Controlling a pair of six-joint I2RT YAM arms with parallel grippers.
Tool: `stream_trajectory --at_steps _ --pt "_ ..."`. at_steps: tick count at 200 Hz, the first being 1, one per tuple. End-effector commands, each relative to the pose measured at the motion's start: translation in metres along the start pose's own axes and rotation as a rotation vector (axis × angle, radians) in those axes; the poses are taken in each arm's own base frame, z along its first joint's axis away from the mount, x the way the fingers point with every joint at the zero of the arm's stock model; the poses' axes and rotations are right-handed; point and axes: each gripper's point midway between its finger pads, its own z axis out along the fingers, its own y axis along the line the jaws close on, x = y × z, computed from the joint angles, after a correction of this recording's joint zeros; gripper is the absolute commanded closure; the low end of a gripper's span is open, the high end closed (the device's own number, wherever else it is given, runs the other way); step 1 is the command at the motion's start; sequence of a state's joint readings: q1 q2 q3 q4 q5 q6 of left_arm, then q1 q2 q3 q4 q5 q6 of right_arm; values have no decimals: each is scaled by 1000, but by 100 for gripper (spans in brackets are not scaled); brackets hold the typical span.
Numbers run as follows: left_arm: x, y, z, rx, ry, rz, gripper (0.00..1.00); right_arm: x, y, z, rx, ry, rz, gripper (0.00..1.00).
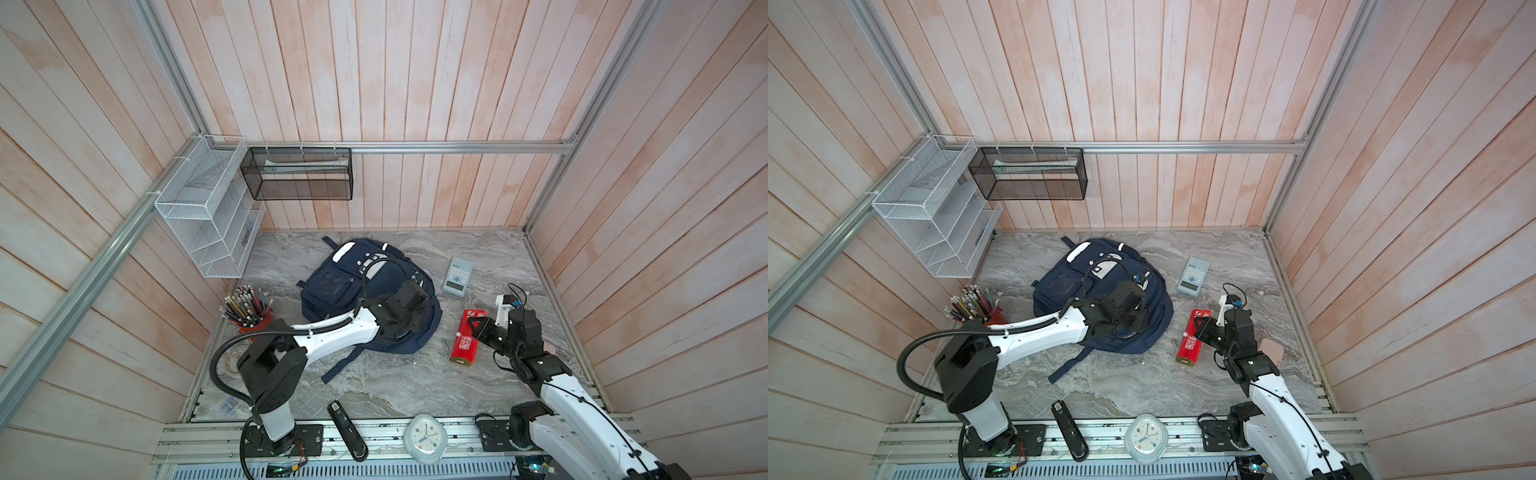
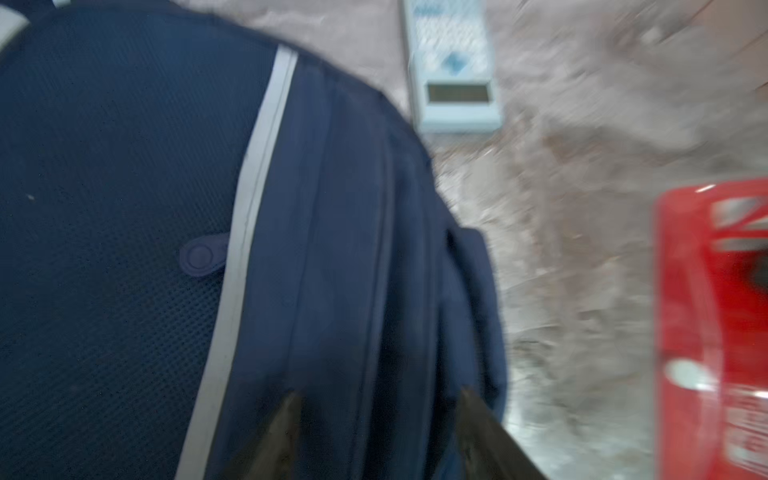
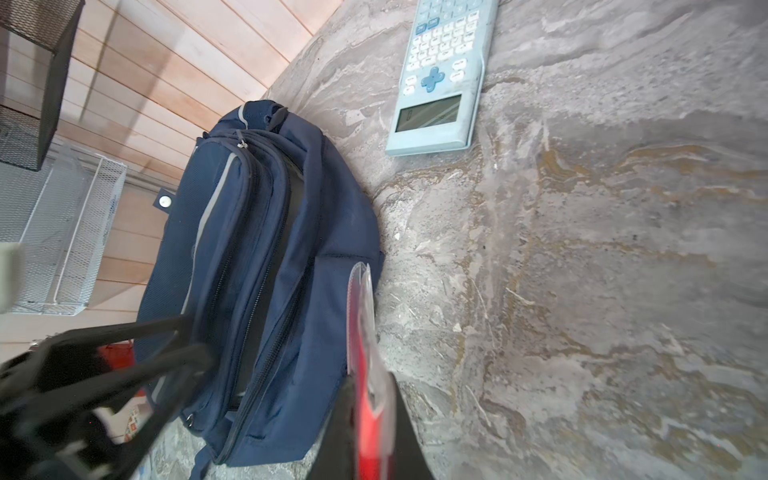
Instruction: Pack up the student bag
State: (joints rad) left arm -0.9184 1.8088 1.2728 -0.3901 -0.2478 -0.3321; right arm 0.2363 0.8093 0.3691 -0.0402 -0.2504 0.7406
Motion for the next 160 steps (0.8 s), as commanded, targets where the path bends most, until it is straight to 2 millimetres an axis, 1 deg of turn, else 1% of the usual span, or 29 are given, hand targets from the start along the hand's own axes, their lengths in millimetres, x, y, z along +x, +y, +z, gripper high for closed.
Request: stream_trajectory --at_steps 1,6,10,12,21,26,51,64,76,93,112,127,130,139,155,160 --pt "0 22 14 -170 44 106 34 -10 25 4 -126 -18 -14 100" --pt "0 24 17 -188 55 115 35 -9 26 5 -137 -13 -14 100" --pt "-2 24 19 -199 58 120 40 -8 28 6 -147 -9 -14 100" --pt "-3 25 20 -204 60 123 46 -8 29 6 -152 -7 -16 100" --pt "-8 24 18 -207 59 130 86 -9 32 8 -174 -4 -17 100" --pt "-13 24 15 -208 50 126 100 -10 36 8 -190 -7 -20 100" --pt "-46 22 -23 -163 -49 86 100 -19 55 11 -284 -20 -23 100" --pt "-64 28 -48 -150 -109 65 100 -23 63 14 -310 -19 -27 100" --pt "-77 36 -67 -137 -155 45 100 -26 65 20 -314 -16 -27 100" --pt "-89 42 -86 -62 -193 6 100 -29 71 28 -344 -5 -13 100" --pt "-101 42 -104 58 -243 -47 100 -34 87 39 -405 3 -8 100" --pt "-111 46 -116 159 -272 -100 100 -37 109 49 -475 11 -10 100" --pt "-112 47 -118 176 -277 -112 100 -37 111 53 -478 18 -9 100" --pt "-118 54 -123 208 -295 -140 100 -36 127 65 -504 36 -30 100" --pt "-126 60 -129 248 -308 -165 100 -27 156 93 -520 87 -80 100" --pt "-128 62 -131 254 -314 -168 100 -26 166 102 -520 85 -98 100"
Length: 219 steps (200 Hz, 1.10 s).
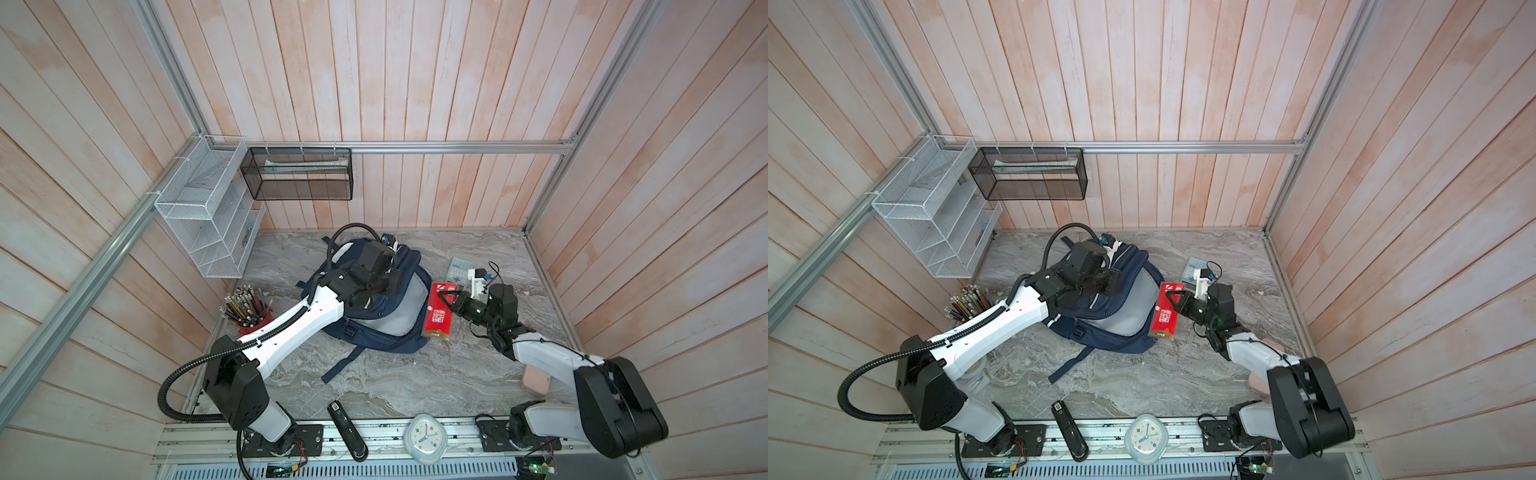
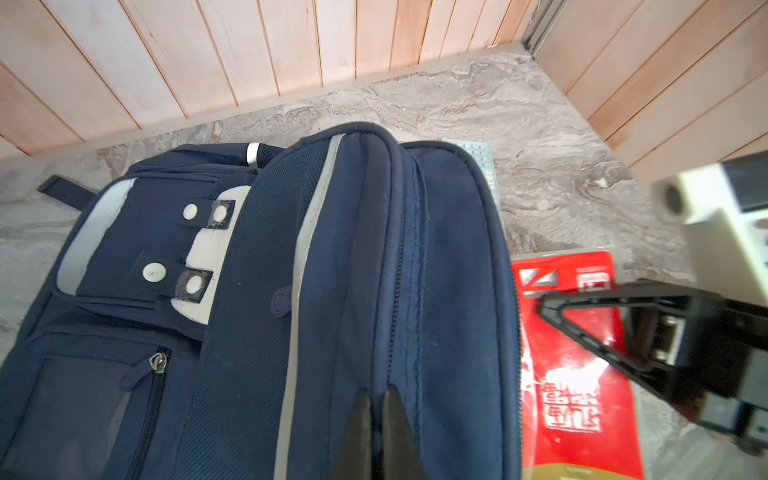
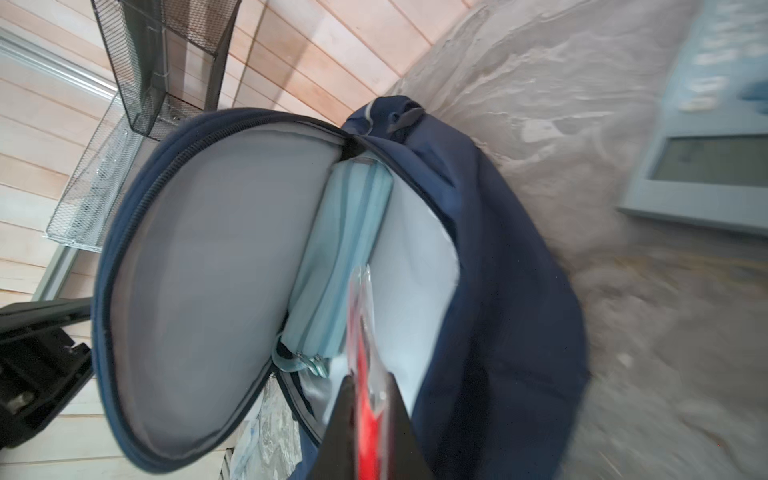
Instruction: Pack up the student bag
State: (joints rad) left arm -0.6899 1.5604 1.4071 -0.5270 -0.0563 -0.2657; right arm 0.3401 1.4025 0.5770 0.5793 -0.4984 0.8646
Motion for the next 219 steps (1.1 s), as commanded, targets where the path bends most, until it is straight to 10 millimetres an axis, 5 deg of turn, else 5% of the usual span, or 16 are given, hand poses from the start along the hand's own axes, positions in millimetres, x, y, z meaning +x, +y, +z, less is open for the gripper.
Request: stream_trajectory --at_steps 1,48,83,93,105,126,175,219 --pt "-35 -18 -18 164 -108 -45 100 -9 52 43 -129 1 -103 100" --pt "-46 -13 -19 166 -121 -58 100 -11 44 149 -163 -15 65 100" --pt "-39 -20 -13 214 -99 -87 100 -7 67 191 -231 -86 88 100" --pt "-32 -20 -9 225 -95 -107 100 0 68 197 -229 -59 87 84" --pt "-19 -18 1 227 -73 -128 100 7 59 192 -214 -37 93 58" --pt "6 -14 22 226 -28 -154 100 13 29 169 -112 -22 95 44" --pt "37 -12 53 233 32 -192 100 34 -25 120 74 153 88 28" --pt "33 -17 46 262 20 -211 100 56 -33 117 96 263 127 25"
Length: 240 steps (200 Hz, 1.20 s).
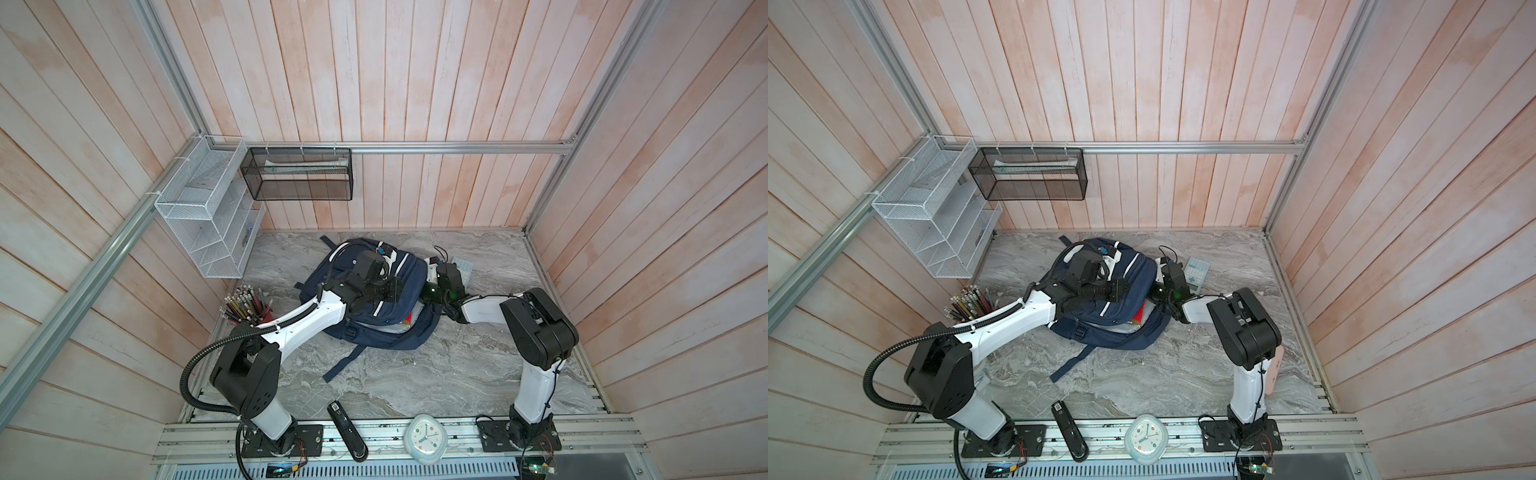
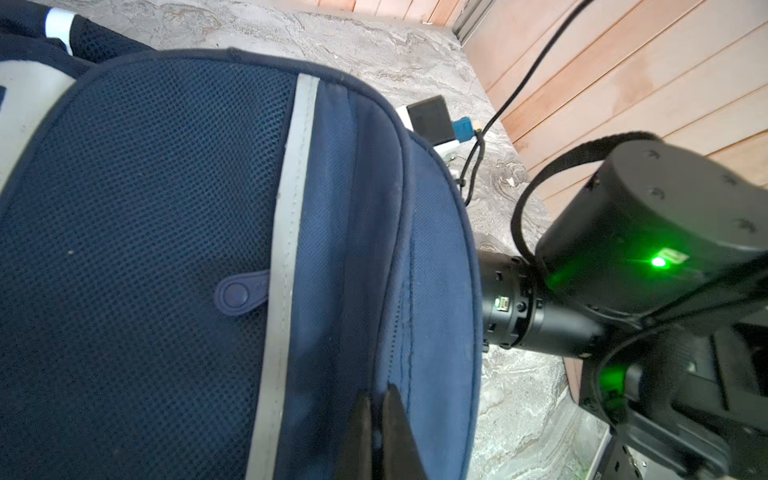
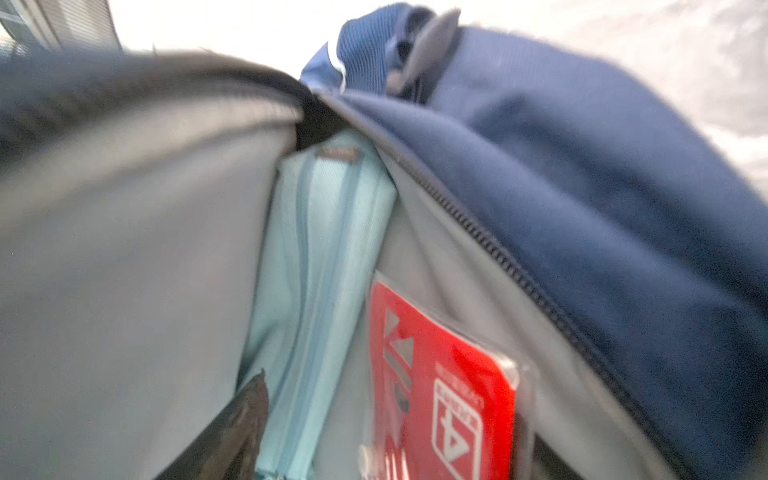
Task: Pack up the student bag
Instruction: 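Lower the red pack into the main compartment with the right gripper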
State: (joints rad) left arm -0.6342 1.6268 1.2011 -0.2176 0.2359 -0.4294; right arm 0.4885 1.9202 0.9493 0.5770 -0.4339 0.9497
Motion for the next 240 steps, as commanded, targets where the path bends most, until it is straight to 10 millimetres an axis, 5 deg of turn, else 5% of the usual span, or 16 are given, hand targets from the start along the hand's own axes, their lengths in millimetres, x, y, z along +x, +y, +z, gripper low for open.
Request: stream_trajectory --at_steps 1,22,53,81,98,118,135,170,216,240 --pt "-7 -4 -4 20 -28 -13 100 25 -7 -3 21 110 25 25" --pt "-12 -9 -13 23 -43 -7 100 35 -18 -18 94 123 6 37" --pt "-11 -15 -13 46 -33 -13 100 42 -15 -12 86 111 -27 92" --pt "-10 -23 -17 53 -34 -5 100 31 12 20 -25 69 -36 99" --pt "-4 -17 -14 32 -31 -10 100 27 23 29 -64 66 -39 94" --pt "4 -8 -9 11 -20 -25 100 31 11 14 -8 57 -46 54" --pt "7 -5 -6 13 -26 -37 100 33 -2 -8 66 53 -58 37" --pt "12 3 2 -3 -23 -44 100 33 -21 -47 123 56 -46 26" --pt "19 12 6 -24 -22 -58 100 31 -38 -80 226 40 -62 25" --pt "19 8 10 2 -19 -65 100 28 -29 -77 212 98 -118 24"
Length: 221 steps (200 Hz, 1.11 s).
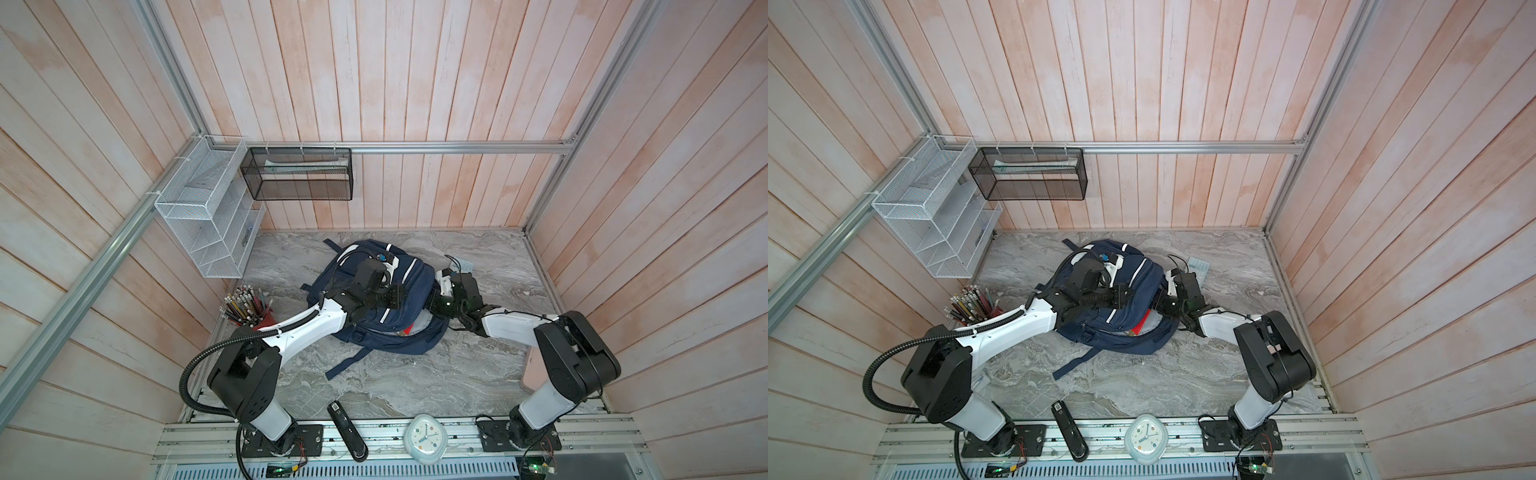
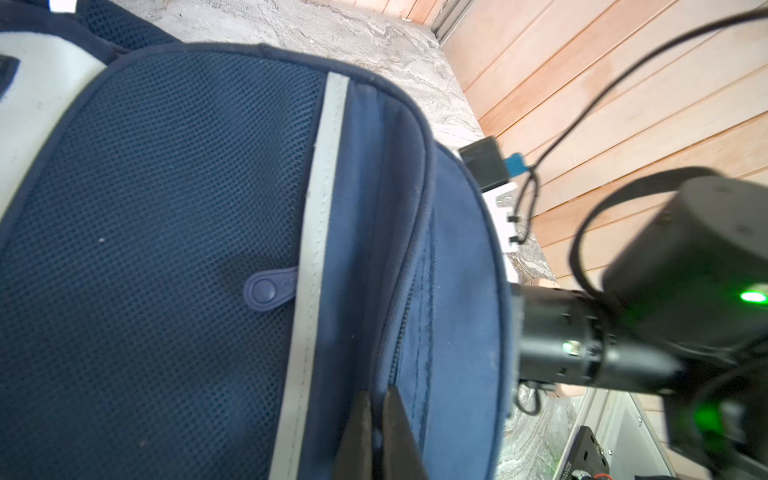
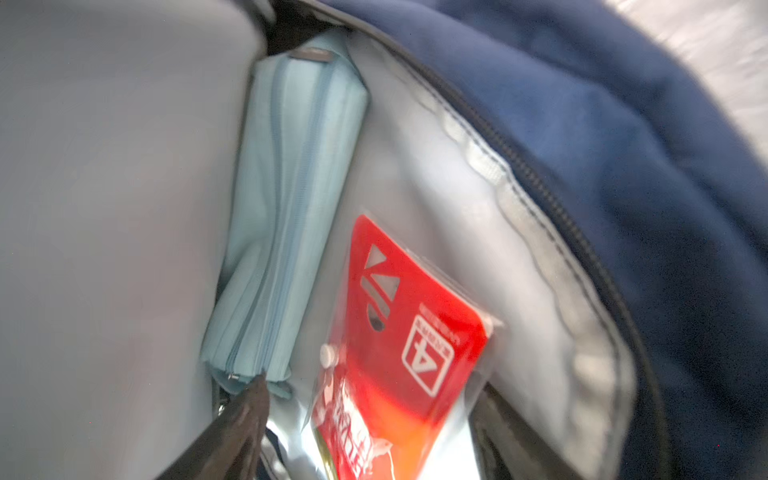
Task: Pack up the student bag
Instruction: 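Lower the red pack into the main compartment with the right gripper, then open the right gripper and withdraw it while left releases the bag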
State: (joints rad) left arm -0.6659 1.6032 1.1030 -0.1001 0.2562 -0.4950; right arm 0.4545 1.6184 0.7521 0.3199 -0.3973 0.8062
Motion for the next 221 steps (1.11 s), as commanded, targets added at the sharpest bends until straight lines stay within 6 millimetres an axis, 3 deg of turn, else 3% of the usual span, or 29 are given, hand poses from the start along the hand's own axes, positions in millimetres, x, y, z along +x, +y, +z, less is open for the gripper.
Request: stream_trajectory --at_steps 1,37,62,72,80,89,101,111,114,121,138,157,174,194,221 --pt "0 20 4 -56 -9 -26 100 3 -12 -4 70 66 -57 24" --pt "-5 25 4 -66 -18 -26 100 -10 -31 -23 257 5 -94 26" --pt "-10 22 2 -53 -19 -26 100 0 -38 -26 284 74 -116 43" --pt "-9 20 2 -45 -12 -28 100 1 -37 -33 281 59 -127 53" --pt "-8 20 4 -43 -3 -30 100 -1 -38 -42 299 21 -140 55" --pt "-5 20 5 -38 7 -32 100 -8 -37 -57 320 -40 -171 54" --pt "-6 18 2 -1 6 -46 97 -17 -31 -75 321 -121 -234 42" --pt "-11 10 -5 54 -6 -49 84 -24 -22 -88 306 -180 -293 32" --pt "-12 9 -7 57 -13 -45 75 -26 -19 -91 300 -196 -312 30" --pt "-17 5 -15 52 -29 -33 58 -31 -10 -98 284 -226 -353 27" --pt "-26 -7 -39 41 -57 -16 39 -39 10 -107 257 -265 -444 23" --pt "-30 -17 -74 25 -89 -13 25 -41 51 -102 129 -296 -610 23" --pt "-27 -16 -109 -29 -119 -29 16 -33 92 -83 3 -304 -752 23" --pt "-9 9 -155 -204 -117 -113 13 -23 134 -54 -57 -271 -916 23" --pt "42 59 -221 -520 -48 -258 14 -18 173 -27 -165 -238 -964 25"
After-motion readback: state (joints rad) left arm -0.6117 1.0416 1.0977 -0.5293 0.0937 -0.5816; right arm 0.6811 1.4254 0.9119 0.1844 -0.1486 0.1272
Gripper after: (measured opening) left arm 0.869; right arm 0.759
